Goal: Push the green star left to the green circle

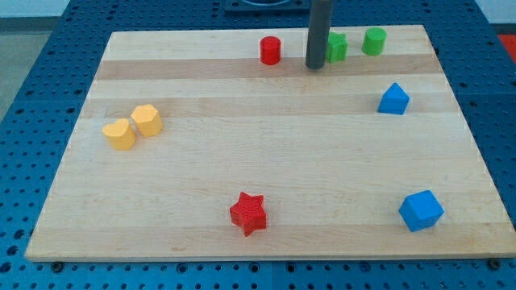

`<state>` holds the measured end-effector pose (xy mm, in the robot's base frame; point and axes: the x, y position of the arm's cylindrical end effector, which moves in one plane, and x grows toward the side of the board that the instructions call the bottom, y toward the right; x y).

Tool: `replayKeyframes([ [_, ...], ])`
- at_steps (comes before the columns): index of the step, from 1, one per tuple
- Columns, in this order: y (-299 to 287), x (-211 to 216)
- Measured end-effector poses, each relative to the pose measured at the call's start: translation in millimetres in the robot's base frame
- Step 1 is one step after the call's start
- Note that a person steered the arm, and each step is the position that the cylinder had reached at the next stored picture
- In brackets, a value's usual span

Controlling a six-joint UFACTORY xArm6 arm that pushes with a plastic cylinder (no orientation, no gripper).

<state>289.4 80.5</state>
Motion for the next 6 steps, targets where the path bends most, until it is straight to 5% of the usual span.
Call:
replayKeyframes([
  [4, 40.7, -25.4],
  [6, 0.6, -14.4],
])
